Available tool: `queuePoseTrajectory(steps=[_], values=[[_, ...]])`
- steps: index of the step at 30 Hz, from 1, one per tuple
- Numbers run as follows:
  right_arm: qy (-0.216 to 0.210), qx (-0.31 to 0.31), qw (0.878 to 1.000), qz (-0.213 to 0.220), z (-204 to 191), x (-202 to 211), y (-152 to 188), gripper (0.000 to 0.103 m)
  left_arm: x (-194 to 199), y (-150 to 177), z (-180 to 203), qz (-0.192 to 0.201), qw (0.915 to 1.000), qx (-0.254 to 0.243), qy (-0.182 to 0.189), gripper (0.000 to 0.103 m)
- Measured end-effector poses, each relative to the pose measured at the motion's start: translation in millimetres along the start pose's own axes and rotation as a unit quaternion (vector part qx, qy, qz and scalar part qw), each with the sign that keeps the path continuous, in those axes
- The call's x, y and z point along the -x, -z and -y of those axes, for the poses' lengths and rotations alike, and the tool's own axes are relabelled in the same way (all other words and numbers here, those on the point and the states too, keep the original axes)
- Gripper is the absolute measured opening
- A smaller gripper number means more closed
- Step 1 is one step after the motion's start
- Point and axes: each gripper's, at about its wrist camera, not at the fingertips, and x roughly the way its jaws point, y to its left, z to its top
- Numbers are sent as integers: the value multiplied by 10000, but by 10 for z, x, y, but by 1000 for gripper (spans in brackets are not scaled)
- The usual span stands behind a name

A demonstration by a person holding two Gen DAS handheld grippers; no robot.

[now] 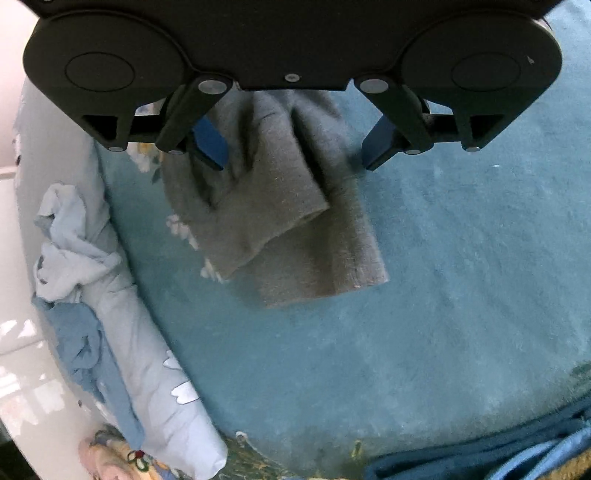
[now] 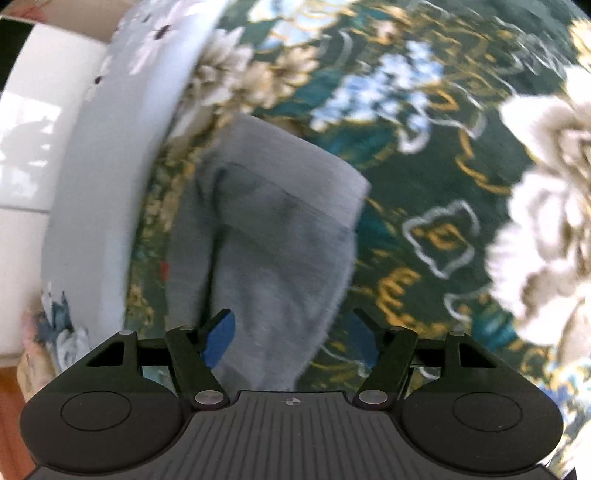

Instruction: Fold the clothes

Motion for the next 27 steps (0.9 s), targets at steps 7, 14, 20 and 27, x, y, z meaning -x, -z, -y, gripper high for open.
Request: queuePoseTrajectory(steps=[7,14,20,27], values=[[-26,-15,10000,-33,59,-1,48,66,-12,60,110,266,9995,-144,-41,21],[-14,18,9999,-162,99,-58,132,66,326,148,116,651,9978,-54,85,9],[-39,32,9998,-206,111,-35,172,66,761,102,-216,772,9969,134,22,9],[-45,97,9995,-309,49,-94,254,66,702,163,-629,605,9976,264,-195,9]])
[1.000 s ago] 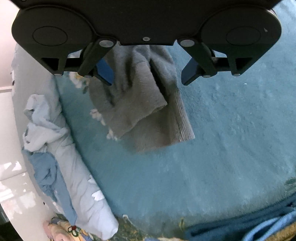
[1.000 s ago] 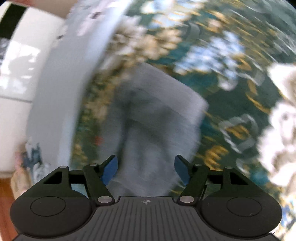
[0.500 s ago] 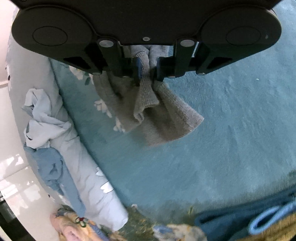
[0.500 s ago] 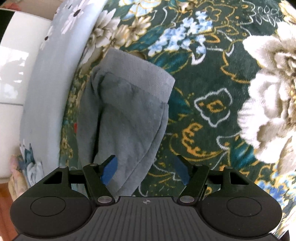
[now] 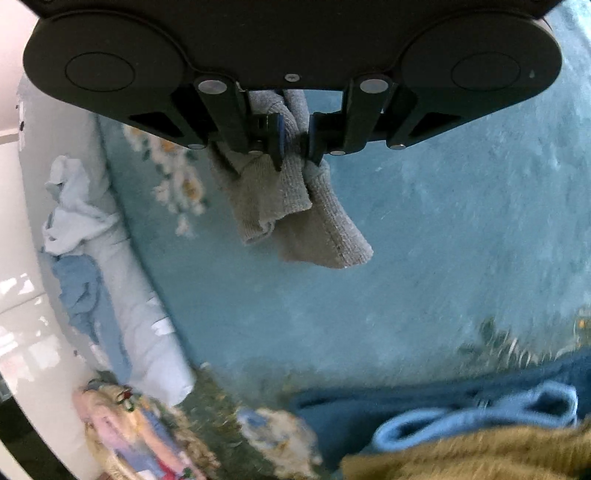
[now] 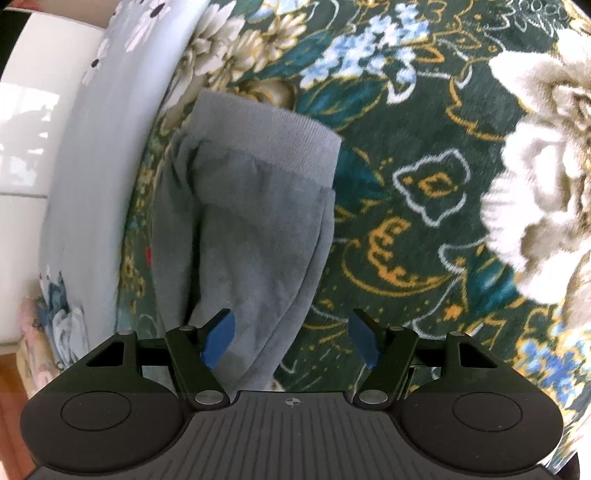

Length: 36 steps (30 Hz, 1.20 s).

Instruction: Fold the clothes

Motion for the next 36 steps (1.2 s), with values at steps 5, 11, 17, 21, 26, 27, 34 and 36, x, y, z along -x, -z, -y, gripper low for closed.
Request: queuePoseTrajectory(steps=[5,11,17,21,26,27,34,36], values=[[-5,191,9998,-68,-149,-21,78,66,-128,24,-74,-175,9998,-23,-73,14],[-141,193,9997,-48,-355,118,257,66,67,-25,-101,-570,9984,13,-28,41],[-331,165,9993,-51,-627,430,594,66,467,15,-71,-933,9951,240,221,51],[-364,357,9985,-185,-809,648,877,68,776,60,13,-1093,9926,257,471,57],[-255,848,9954,-376,-1061,816,1031,69,1157,87,252,-1096,9906,-12,813,62],[-222,970,9941,-428,-1109,831,1036,70,1245,103,300,-1023,9908,-66,887,63],[-314,2223,9708,-849,-1434,810,1057,71,1904,441,581,-459,9900,-361,1285,69],[-378,2660,9590,-905,-1541,810,1083,71,2129,604,674,-213,9884,-716,1319,72]])
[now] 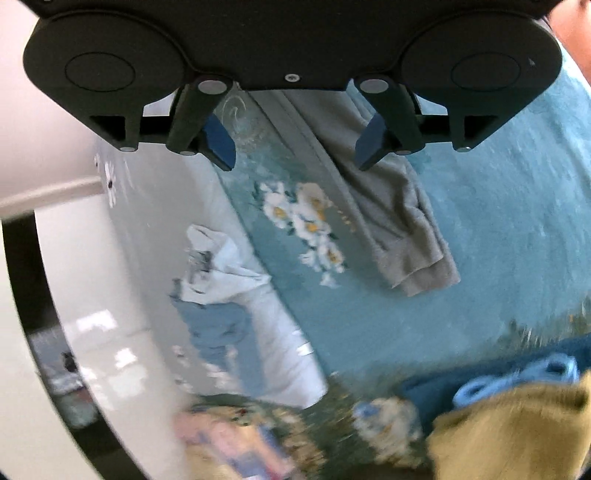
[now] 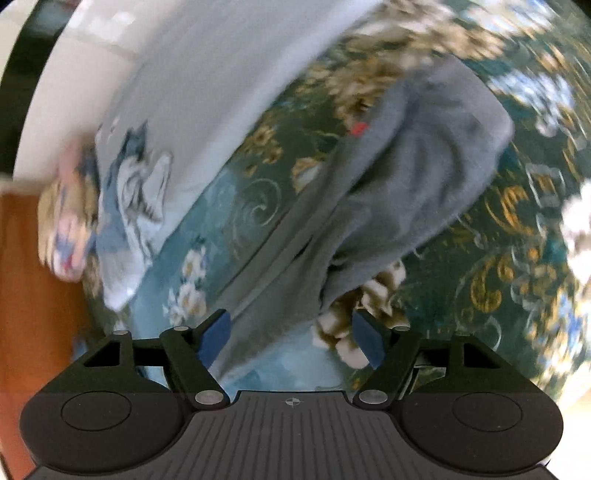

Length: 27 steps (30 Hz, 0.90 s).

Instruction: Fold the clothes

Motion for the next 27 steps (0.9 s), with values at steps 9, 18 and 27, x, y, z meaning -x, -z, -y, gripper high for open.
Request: queuePoseTrajectory(steps=[9,18,27], values=[[-541,2310,9714,-106,-566,116,99,86,717,905,523,961,9840,-1488,-191,92],[-988,3546,9296,175,-773,358,323,102,1007,1204,699,1525,9677,-1890,-680,98],[-958,3772,9210,163,-815,367,437,102,1020,1162,761,1702,9535,-2373,-743,101]])
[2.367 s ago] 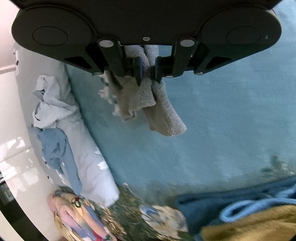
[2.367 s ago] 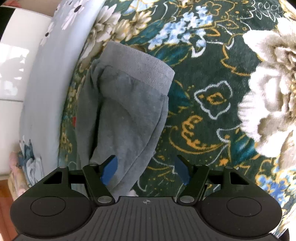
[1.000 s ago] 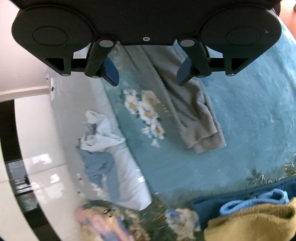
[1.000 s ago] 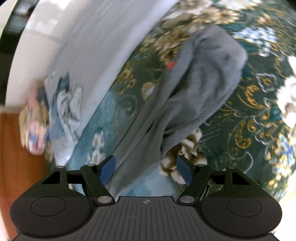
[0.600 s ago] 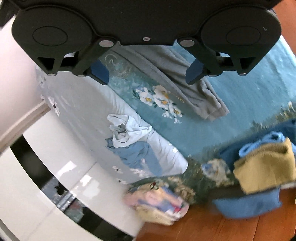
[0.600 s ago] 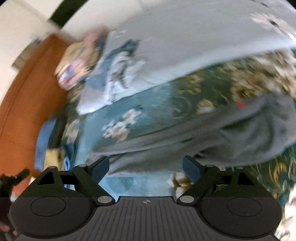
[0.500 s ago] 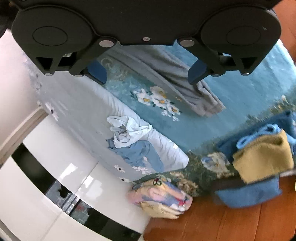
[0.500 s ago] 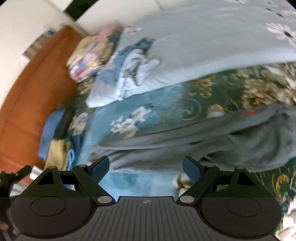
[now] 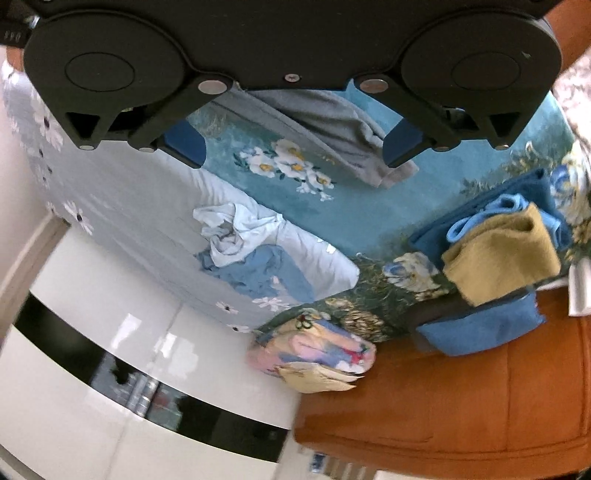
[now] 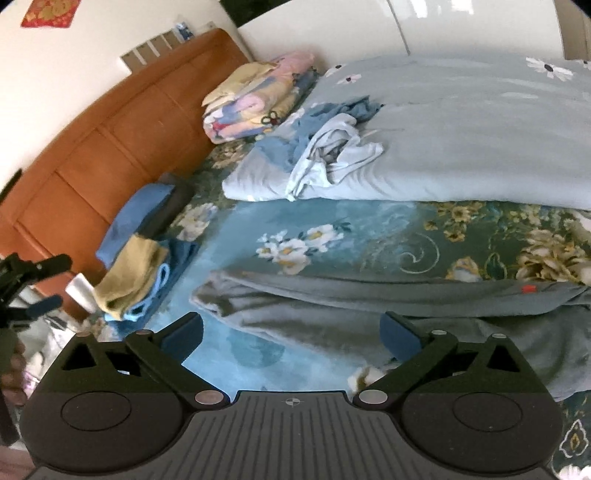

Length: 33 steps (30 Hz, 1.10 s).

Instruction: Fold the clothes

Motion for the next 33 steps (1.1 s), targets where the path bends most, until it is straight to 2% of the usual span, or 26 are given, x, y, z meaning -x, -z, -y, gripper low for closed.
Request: queuePoseTrajectory(steps=[3,5,7,10,12,17,19,20,21,24,30,33], values=[[73,134,9998,85,-78,-68,15,102,-54,28,-62,6,9992,-383,-126,101],[147,279,9995,58,-166,-151,4,97,-121,36,-145,-46,9989,-449,-160,101],[256,450,9987,-42,-274,-266,-26,95,-230,23,-271,-108,9991,-396,-123,101],[439,507,9976,-173,-431,-481,-100,86,-458,-12,-512,-269,9993,-261,-11,101],[591,582,9962,-272,-565,-662,-179,76,-647,-42,-688,-391,9991,-168,49,101],[854,698,9909,-776,-929,-1270,-420,68,-1180,-75,-1143,-794,9968,-4,108,99],[910,803,9877,-985,-1087,-1558,-516,63,-1408,-68,-1323,-998,9949,68,91,96],[925,872,9859,-1085,-1167,-1701,-560,60,-1526,-58,-1412,-1127,9935,126,85,91],[923,963,9842,-1169,-1242,-1842,-625,58,-1645,-44,-1501,-1287,9914,221,96,82],[842,1323,9772,-1428,-1468,-2267,-794,54,-1969,-12,-1714,-1687,9843,486,170,65],[734,1985,9591,-1881,-1764,-3005,-954,51,-2509,18,-1919,-2034,9753,843,183,55],[675,2185,9502,-2119,-1833,-3334,-970,47,-2779,55,-1979,-2217,9691,1053,256,49]])
